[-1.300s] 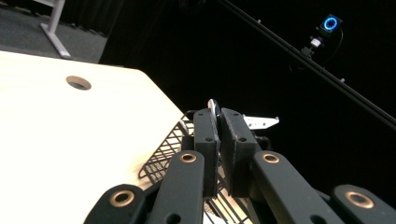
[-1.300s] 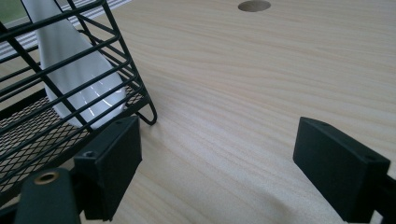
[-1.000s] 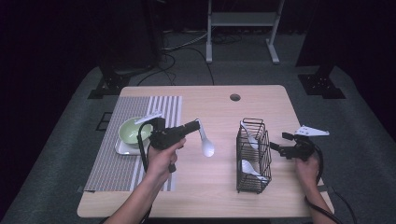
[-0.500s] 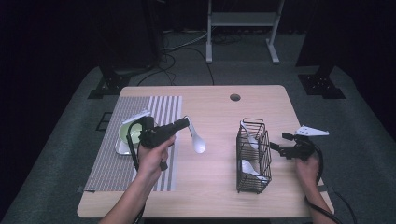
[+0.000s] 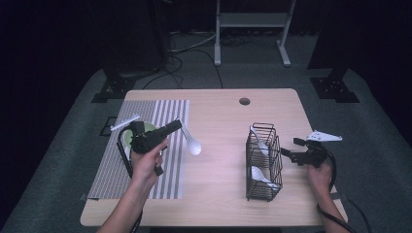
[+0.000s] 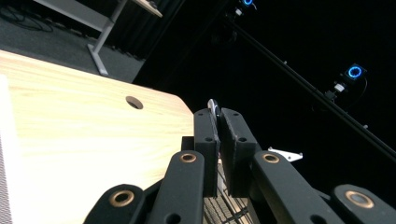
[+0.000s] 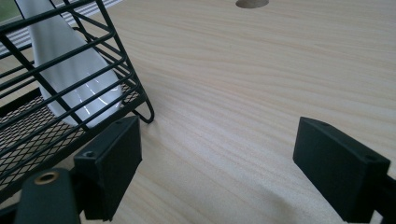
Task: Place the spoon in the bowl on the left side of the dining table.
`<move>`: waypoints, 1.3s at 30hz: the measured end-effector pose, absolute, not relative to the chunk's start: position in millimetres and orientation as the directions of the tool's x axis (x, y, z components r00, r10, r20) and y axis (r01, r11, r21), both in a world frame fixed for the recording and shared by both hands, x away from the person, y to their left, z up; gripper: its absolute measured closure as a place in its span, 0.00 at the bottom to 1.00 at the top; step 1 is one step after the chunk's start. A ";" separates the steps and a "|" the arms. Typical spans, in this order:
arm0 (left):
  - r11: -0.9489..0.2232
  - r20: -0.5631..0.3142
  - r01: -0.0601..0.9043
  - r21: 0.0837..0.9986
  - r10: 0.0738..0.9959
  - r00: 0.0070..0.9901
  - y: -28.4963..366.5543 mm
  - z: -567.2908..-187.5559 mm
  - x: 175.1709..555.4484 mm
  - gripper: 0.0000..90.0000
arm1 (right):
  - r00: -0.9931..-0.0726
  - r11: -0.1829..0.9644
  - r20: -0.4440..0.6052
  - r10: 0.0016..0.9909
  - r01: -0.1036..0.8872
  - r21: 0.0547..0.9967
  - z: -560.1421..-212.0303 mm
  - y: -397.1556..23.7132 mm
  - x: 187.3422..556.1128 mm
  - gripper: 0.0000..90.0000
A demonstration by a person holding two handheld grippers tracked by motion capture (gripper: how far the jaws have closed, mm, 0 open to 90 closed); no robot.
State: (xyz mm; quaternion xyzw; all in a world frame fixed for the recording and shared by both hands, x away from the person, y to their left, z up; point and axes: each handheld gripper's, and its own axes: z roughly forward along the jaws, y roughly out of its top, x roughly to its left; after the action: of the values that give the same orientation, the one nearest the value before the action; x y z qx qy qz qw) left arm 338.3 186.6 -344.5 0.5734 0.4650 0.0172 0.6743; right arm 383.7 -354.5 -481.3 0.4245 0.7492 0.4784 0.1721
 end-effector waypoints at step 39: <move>0.469 -0.640 0.448 0.762 0.653 0.405 266.1 -355.1 342.1 0.95 | -0.576 0.188 0.144 0.804 0.477 0.859 -481.7 -354.0 383.9 0.16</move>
State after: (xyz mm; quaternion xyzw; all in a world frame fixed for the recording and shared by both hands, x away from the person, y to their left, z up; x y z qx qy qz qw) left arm 342.1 266.1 -355.1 0.5097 0.5399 0.0772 0.6654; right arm 383.9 -354.0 -481.7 0.4266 0.7510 0.4735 0.1728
